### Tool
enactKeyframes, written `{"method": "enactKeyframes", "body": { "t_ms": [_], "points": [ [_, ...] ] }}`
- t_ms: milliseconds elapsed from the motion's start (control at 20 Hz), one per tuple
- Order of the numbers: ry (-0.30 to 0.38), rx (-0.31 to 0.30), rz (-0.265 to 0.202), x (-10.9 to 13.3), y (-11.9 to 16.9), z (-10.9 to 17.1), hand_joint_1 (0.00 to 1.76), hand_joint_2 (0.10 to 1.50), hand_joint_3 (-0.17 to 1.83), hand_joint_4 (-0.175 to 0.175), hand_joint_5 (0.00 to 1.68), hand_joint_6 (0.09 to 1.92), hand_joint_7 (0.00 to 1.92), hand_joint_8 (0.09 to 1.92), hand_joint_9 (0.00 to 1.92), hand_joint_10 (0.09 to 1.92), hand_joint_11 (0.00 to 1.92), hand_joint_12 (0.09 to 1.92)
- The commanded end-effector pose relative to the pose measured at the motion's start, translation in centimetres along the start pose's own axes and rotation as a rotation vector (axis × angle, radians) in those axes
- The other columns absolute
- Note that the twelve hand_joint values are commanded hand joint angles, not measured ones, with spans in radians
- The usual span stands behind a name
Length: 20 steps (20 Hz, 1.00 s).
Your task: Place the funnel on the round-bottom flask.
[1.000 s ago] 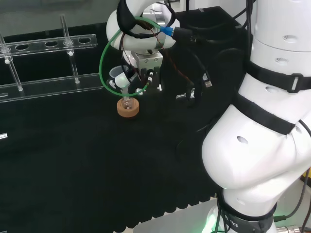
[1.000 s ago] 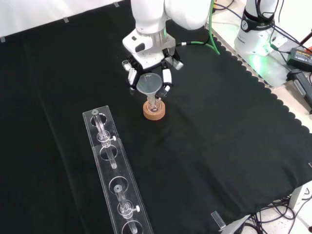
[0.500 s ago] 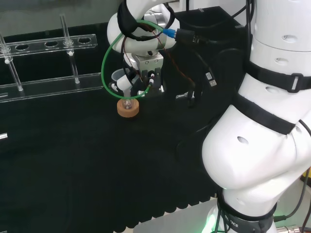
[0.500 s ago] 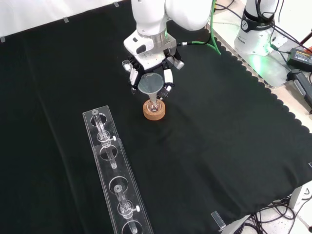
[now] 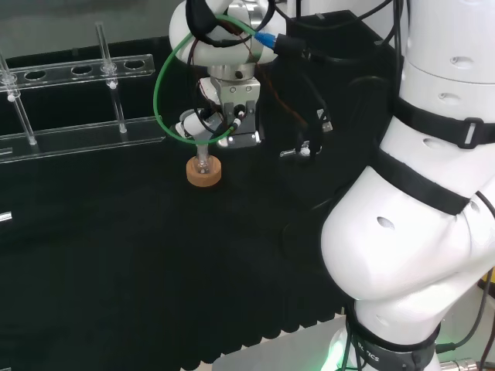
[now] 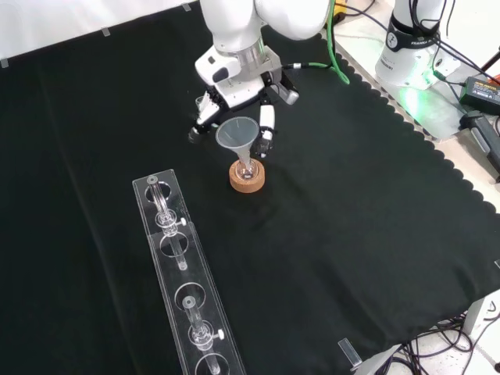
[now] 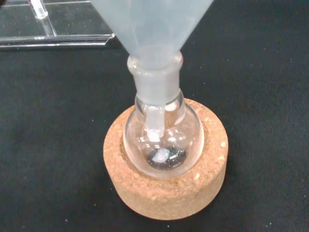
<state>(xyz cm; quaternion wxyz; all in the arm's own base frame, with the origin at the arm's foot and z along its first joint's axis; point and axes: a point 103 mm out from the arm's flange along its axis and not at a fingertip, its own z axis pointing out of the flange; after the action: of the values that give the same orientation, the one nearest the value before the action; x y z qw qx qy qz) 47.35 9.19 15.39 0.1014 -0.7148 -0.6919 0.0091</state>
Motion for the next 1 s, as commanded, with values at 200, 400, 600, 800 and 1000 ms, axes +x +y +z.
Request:
{"method": "enactKeyframes", "body": {
  "t_ms": [200,400,600,800,1000],
  "points": [
    [0.067,-0.007,0.016,0.0,-0.5,-3.1,0.43,0.62,0.06,-0.109,0.0,0.09,0.0,0.09,0.26,0.09,0.13,1.57],
    [0.163,-0.007,-0.041,-0.6,-1.8,-7.5,0.41,0.63,0.04,-0.099,0.0,0.09,0.0,0.09,0.18,0.09,0.04,1.59],
    [0.252,-0.015,-0.158,-1.7,-4.0,-13.9,0.41,0.63,0.04,-0.099,0.0,0.09,0.0,0.09,0.12,0.09,0.0,1.59],
    [0.336,-0.059,-0.252,-2.0,-5.5,-19.1,0.4,0.63,0.04,-0.097,0.0,0.09,0.0,0.09,0.11,0.09,0.0,1.59],
    [0.395,-0.143,-0.195,-3.2,-5.5,-21.8,0.4,0.64,0.04,-0.094,0.0,0.09,0.0,0.09,0.11,0.09,0.0,1.59]
  ]
}}
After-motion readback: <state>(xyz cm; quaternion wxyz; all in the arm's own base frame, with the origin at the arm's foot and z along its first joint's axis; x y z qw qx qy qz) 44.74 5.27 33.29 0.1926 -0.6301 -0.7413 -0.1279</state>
